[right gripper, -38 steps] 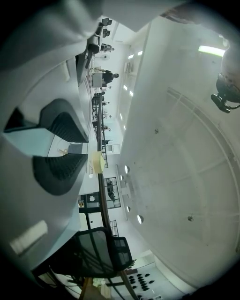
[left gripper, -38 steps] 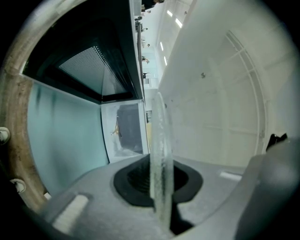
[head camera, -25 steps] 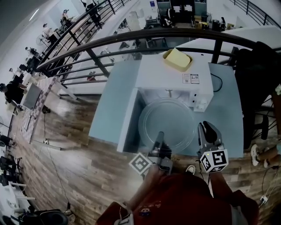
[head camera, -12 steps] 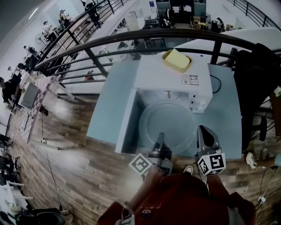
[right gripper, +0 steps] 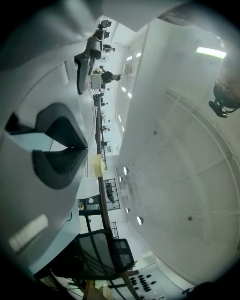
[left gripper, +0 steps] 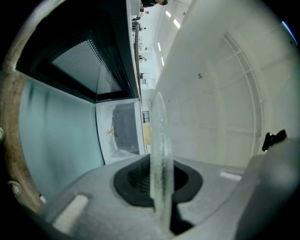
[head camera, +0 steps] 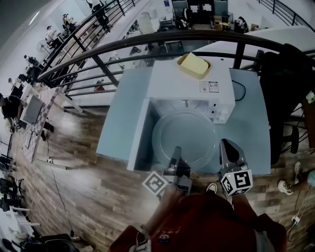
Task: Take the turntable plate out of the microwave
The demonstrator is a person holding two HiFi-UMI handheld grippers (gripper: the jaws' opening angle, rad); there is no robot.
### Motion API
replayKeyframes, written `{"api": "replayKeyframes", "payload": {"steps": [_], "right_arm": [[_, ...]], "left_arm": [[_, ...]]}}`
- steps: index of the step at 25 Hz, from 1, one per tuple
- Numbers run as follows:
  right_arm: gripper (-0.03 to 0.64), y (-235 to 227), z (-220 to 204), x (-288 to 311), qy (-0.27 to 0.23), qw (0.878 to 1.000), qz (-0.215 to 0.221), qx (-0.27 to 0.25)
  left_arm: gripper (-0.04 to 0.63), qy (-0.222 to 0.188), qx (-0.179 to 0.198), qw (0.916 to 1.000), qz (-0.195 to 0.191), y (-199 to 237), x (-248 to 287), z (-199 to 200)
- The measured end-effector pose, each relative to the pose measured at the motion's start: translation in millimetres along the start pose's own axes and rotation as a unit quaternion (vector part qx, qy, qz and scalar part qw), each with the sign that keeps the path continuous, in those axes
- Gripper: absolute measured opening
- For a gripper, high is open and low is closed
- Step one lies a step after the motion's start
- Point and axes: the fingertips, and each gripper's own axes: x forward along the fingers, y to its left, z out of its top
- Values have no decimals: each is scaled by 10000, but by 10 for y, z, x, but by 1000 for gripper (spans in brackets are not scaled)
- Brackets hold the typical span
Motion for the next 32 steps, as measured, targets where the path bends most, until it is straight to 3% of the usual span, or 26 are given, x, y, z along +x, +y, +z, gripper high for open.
{"api": "replayKeyframes", "payload": {"steps": [21, 32], "right_arm": [[0, -222, -37, -140, 66, 9999, 85, -108], [2, -590, -23, -242, 74, 9999, 44, -114]], "left_arm": [[23, -65, 140, 9999, -3, -28, 64, -198], [23, -83, 161, 9998, -21, 1, 249, -450]]}}
